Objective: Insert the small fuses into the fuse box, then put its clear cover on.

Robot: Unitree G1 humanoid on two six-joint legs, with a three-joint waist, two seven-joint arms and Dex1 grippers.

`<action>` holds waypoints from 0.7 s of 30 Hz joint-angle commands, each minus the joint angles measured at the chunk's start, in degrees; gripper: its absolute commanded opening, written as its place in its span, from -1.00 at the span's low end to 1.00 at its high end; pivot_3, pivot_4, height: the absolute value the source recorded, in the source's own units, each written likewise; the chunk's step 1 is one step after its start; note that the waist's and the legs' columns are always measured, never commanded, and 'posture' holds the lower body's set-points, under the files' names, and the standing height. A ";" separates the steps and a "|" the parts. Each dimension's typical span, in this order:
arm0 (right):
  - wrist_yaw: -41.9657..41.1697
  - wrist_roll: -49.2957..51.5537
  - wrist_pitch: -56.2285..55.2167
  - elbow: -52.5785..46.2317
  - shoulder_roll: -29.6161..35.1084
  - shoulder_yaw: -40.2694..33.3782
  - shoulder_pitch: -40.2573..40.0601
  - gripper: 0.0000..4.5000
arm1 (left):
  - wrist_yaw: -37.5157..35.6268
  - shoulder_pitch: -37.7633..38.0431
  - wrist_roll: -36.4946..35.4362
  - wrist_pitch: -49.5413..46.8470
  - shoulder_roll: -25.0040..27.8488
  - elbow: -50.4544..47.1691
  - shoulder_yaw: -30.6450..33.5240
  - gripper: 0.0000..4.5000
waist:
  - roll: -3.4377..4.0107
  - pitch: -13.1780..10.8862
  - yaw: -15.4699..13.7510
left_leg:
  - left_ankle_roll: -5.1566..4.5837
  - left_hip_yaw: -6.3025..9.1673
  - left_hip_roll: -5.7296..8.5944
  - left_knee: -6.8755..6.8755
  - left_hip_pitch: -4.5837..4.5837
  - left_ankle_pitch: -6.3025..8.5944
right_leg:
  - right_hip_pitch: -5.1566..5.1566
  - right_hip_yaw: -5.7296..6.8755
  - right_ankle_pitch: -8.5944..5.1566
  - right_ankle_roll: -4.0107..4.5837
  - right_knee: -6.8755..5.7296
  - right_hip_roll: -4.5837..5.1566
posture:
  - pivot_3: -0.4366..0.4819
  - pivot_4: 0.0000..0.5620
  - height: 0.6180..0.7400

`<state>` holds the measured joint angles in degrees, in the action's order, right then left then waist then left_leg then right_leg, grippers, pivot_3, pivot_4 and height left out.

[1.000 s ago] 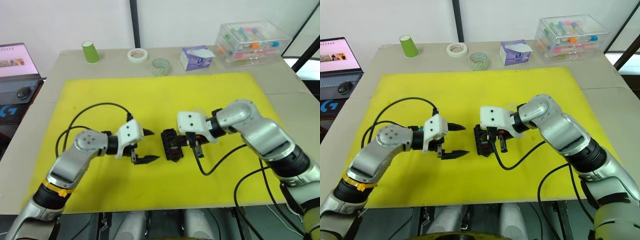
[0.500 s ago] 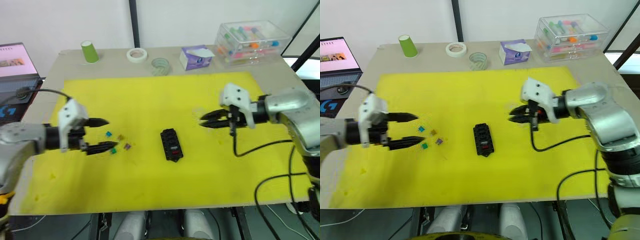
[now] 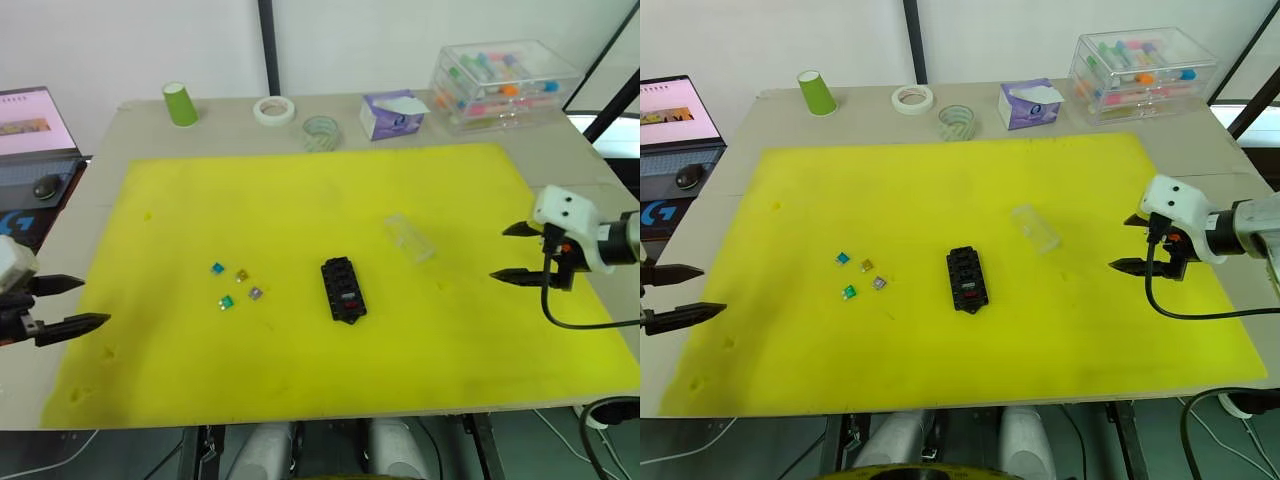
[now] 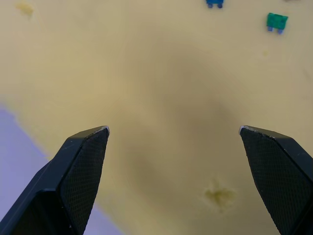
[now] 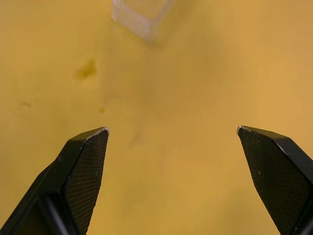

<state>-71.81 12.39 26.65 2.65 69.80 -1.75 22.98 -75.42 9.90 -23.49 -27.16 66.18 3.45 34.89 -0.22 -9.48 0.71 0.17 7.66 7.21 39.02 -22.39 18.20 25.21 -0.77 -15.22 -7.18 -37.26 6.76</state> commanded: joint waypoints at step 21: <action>5.83 15.08 17.56 -25.67 -21.98 8.91 21.53 0.99 | -5.77 -22.22 -9.63 -15.91 -4.58 1.76 -23.36 1.00 | 0.00 -0.03 -0.06 | 0.00 0.04 -0.02 0.10 -0.08 0.00 | 0.04 0.02 0.01 -0.01 -0.03 -0.04 | -0.05 -0.47 1.00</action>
<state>-66.52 26.12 43.81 -20.08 48.44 6.94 42.48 -80.72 -10.07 -31.83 -41.49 61.09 4.52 11.60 -0.22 -9.51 0.64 0.17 7.70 7.20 39.15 -22.47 18.19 25.25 -0.74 -15.21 -7.20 -37.31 6.72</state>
